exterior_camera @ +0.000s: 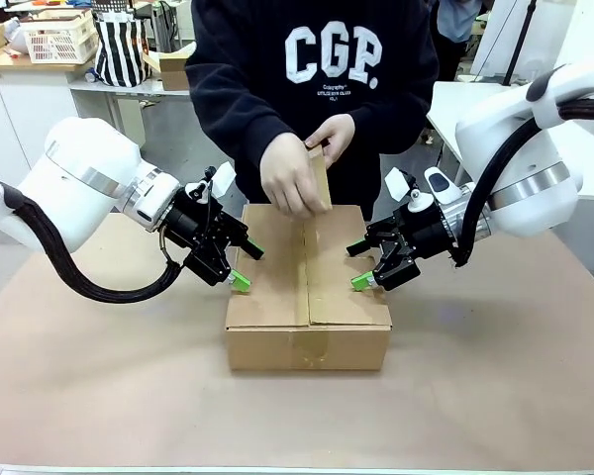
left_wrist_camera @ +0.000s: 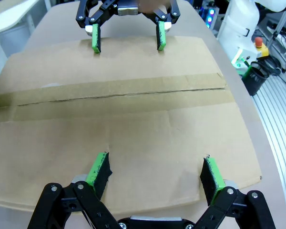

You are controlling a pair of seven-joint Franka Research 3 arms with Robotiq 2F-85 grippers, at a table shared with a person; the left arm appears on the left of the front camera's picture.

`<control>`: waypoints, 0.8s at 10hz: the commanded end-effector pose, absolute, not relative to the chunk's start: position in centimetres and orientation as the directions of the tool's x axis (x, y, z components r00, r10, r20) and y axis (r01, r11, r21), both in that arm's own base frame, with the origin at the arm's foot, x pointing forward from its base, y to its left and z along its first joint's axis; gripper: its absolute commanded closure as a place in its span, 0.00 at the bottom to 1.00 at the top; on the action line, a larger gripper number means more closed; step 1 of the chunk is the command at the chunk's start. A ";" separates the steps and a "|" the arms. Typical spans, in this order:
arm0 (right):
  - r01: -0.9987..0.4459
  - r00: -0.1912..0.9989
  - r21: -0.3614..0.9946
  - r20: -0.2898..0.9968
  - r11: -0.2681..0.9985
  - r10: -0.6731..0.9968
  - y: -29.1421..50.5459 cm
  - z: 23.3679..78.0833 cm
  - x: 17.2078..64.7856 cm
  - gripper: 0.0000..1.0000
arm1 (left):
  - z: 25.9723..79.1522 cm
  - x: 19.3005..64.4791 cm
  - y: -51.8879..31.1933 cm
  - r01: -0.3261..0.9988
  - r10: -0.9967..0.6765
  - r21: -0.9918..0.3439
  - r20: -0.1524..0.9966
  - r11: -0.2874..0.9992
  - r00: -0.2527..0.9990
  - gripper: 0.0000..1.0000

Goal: Pack the gift set into the box.
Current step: Press and hold the closed box until the human finishes sealing it.

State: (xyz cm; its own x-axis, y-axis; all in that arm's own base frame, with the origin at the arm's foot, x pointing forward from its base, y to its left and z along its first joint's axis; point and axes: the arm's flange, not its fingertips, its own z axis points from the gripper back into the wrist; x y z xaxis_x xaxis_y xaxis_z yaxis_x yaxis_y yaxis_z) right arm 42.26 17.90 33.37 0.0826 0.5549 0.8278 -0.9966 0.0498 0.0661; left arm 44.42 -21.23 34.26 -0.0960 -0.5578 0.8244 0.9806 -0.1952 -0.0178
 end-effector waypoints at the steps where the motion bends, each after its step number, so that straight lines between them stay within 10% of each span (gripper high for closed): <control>1: -0.996 0.085 0.071 0.828 0.047 0.555 17.9 33.2 42.5 0.00 | 34.0 44.4 -21.1 0.980 -0.551 -0.016 0.829 -0.196 -0.096 0.00; 8: -0.996 0.085 0.071 0.828 0.047 0.555 17.9 33.2 42.5 0.00 | 34.0 44.4 -21.1 0.980 -0.551 -0.016 0.829 -0.196 -0.096 0.00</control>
State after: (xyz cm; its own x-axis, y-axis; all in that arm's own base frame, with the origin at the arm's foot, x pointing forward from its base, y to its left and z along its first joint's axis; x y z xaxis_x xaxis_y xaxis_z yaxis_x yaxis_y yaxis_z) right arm 42.26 17.90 33.37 0.0826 0.5548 0.8278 -0.9966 0.0498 0.0661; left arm 44.42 -21.23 34.26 -0.0960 -0.5578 0.8244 0.9806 -0.1952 -0.0178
